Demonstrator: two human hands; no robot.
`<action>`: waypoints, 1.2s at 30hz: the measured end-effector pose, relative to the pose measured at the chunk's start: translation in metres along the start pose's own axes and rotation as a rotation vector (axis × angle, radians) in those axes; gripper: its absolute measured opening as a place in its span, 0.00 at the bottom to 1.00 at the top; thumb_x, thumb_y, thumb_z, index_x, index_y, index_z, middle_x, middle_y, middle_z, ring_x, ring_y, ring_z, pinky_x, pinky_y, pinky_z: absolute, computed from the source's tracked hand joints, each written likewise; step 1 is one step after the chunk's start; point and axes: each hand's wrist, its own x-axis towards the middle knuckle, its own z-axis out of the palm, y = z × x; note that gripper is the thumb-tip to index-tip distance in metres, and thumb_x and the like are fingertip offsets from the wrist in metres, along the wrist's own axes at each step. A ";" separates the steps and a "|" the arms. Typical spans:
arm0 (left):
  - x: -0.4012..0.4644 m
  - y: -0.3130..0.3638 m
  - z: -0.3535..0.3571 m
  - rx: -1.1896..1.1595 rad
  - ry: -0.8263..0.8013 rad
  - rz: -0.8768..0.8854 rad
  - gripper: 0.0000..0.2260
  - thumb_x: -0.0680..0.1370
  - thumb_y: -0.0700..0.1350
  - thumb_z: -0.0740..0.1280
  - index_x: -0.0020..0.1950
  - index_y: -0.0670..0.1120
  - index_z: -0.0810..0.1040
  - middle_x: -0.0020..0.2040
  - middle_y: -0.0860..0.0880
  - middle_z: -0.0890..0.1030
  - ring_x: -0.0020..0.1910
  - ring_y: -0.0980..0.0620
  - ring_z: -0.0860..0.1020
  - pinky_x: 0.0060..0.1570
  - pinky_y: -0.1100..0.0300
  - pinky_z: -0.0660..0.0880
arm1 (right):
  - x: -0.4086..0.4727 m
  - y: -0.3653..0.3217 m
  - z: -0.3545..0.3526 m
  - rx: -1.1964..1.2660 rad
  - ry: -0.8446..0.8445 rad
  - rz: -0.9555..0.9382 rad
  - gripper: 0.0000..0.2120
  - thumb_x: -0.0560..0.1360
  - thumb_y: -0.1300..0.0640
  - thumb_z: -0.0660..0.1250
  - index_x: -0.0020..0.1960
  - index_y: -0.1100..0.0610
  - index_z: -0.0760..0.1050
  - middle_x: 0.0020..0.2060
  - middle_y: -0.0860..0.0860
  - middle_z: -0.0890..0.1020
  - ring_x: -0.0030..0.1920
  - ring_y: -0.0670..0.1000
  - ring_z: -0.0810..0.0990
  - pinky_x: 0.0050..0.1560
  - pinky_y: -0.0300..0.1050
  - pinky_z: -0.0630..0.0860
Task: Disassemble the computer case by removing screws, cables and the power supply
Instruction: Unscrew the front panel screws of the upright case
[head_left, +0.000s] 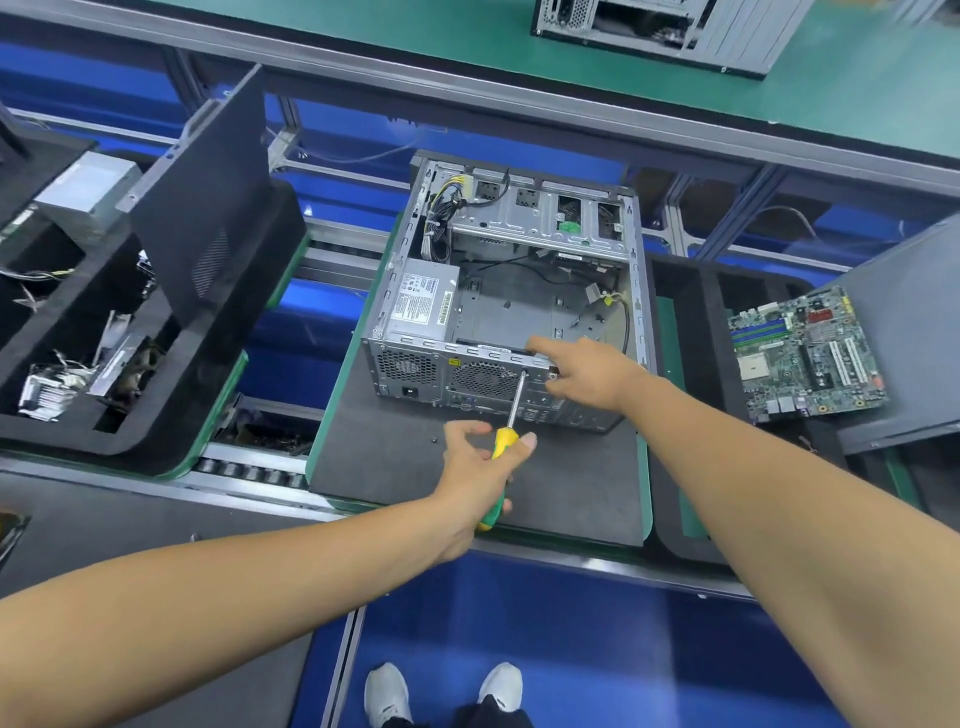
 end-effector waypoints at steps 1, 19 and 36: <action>0.001 -0.001 -0.001 0.006 0.022 0.006 0.20 0.74 0.55 0.78 0.55 0.52 0.69 0.51 0.45 0.77 0.38 0.52 0.77 0.28 0.60 0.74 | 0.000 0.000 0.000 0.004 -0.001 -0.003 0.22 0.75 0.57 0.65 0.65 0.42 0.62 0.27 0.48 0.72 0.29 0.49 0.72 0.29 0.44 0.62; -0.013 0.017 -0.004 -0.064 -0.167 -0.085 0.23 0.85 0.59 0.58 0.52 0.42 0.83 0.36 0.51 0.78 0.31 0.56 0.80 0.30 0.61 0.77 | -0.001 0.004 0.002 -0.046 0.040 -0.027 0.22 0.75 0.56 0.64 0.65 0.42 0.60 0.25 0.49 0.71 0.28 0.48 0.71 0.29 0.44 0.60; -0.011 0.006 0.009 -0.266 -0.109 -0.034 0.17 0.79 0.56 0.71 0.49 0.42 0.77 0.36 0.48 0.80 0.35 0.51 0.83 0.35 0.57 0.81 | 0.000 0.005 0.004 -0.050 0.053 -0.021 0.24 0.75 0.55 0.64 0.65 0.39 0.59 0.26 0.48 0.73 0.29 0.45 0.72 0.29 0.43 0.59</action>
